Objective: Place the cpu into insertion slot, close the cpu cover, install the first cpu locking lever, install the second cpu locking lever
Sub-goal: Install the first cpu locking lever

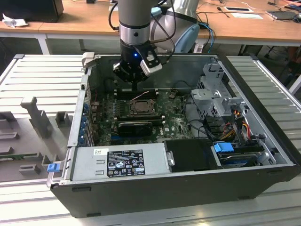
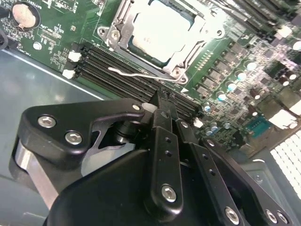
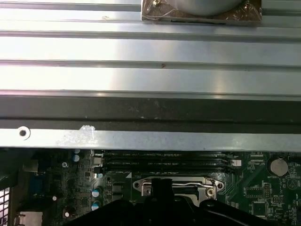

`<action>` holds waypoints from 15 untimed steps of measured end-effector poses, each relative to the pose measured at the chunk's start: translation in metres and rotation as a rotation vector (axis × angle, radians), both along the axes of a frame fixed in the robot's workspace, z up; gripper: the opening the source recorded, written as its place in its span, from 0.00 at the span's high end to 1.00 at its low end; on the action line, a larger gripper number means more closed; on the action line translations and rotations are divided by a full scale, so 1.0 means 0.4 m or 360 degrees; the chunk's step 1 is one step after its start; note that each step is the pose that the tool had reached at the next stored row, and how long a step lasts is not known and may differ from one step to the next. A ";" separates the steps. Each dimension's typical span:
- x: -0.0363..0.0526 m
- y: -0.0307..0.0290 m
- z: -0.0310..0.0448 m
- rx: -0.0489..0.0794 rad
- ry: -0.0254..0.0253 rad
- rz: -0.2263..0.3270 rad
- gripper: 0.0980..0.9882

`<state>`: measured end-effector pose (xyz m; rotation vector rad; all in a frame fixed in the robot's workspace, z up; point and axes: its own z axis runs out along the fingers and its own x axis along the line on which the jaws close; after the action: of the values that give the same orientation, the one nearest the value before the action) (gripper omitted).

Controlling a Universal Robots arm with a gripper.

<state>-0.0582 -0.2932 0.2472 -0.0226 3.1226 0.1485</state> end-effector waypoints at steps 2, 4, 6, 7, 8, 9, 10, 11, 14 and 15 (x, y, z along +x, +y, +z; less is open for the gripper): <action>0.001 0.000 -0.002 0.0026 0.00001 0.0000 0.99; 0.004 0.000 -0.007 0.0045 -0.00002 0.0000 0.99; 0.008 0.000 -0.016 0.0045 0.00002 0.0000 0.99; 0.010 0.000 -0.020 0.0046 0.00001 0.0000 0.99; 0.011 0.000 -0.023 0.0046 0.00000 0.0000 0.99; 0.013 0.000 -0.025 0.0046 0.00001 0.0000 0.99; 0.017 0.000 -0.028 0.0046 -0.00001 0.0000 0.99; 0.020 0.000 -0.030 0.0046 0.00000 0.0001 0.99; 0.025 0.000 -0.039 0.0047 0.00001 0.0005 0.99; 0.029 0.000 -0.041 0.0050 0.00000 0.0008 0.99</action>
<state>-0.0466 -0.2933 0.2308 -0.0297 3.1198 0.1977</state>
